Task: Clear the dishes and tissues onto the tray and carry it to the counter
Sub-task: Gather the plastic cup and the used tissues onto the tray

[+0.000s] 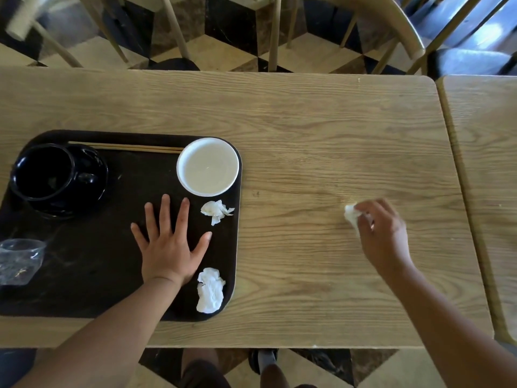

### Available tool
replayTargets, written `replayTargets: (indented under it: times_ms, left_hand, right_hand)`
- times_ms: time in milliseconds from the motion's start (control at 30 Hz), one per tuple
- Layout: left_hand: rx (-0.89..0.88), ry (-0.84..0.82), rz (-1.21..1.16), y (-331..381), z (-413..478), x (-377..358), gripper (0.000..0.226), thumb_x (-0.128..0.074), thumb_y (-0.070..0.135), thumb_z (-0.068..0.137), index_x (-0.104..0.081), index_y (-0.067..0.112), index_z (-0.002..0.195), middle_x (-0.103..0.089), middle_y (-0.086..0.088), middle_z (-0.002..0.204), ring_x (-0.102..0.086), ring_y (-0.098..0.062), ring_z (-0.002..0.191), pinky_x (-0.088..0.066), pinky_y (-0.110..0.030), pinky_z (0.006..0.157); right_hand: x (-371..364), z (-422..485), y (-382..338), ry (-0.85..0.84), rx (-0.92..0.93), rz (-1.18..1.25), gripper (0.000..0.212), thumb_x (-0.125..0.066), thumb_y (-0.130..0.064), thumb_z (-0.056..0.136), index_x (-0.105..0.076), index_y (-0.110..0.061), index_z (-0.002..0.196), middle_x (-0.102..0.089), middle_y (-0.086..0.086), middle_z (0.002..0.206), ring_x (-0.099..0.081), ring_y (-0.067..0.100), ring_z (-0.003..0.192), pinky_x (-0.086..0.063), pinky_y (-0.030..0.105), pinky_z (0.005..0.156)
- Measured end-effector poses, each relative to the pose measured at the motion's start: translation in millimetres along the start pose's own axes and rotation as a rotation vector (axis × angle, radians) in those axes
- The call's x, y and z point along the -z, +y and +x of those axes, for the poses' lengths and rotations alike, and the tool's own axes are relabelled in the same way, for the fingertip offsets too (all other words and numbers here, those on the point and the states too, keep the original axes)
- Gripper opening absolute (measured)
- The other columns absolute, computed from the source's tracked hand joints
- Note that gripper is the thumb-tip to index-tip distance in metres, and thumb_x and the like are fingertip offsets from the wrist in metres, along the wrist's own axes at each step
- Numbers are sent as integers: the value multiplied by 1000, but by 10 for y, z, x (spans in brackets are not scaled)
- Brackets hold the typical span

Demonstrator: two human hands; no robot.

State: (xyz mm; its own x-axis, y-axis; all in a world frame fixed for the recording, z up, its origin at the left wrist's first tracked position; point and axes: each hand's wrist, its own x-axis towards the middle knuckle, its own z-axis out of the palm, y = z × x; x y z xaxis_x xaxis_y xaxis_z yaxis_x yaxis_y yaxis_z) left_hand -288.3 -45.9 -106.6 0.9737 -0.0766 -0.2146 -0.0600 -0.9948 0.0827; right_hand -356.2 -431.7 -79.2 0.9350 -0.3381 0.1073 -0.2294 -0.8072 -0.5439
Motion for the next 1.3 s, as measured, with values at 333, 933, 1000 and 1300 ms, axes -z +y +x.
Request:
replayTargets:
  times_ms: [333,933,1000,1300]
  left_hand:
    - [0,10,7,-25,4,-23,85,-27,73,84,-16,29,156,-7,-9,167,1,-40,152,-5,-69,116]
    - [-10,-35,-22,-27,7,45,84,-26,74,87,-8,32,157,3,-6,168,8,-38,152,-2,-68,117]
    - [-18,-68,-47,-47,4,75,84,-25,75,87,-5,34,157,6,-4,168,12,-36,152,0,-66,117]
    - [-294,-203,-29,-532,-57,339,82,-38,68,88,-4,39,157,7,-2,168,8,-30,153,-6,-54,122]
  right_hand:
    - [-164,-31,-24,-11,56,-25,17,-53,2,84,-69,-5,86,-61,7,91,-58,25,75,-45,29,60]
    - [123,-1736,-567,-475,142,57,26,-61,6,83,-65,-19,89,-54,-10,94,-57,8,74,-52,23,63]
    - [88,-1596,-730,-415,98,46,23,-63,5,83,-68,-16,89,-57,-10,94,-59,9,70,-52,24,59]
    - [-380,-929,-1718,-288,-25,77,22,-65,7,83,-74,-12,90,-60,-8,92,-59,1,76,-45,7,65]
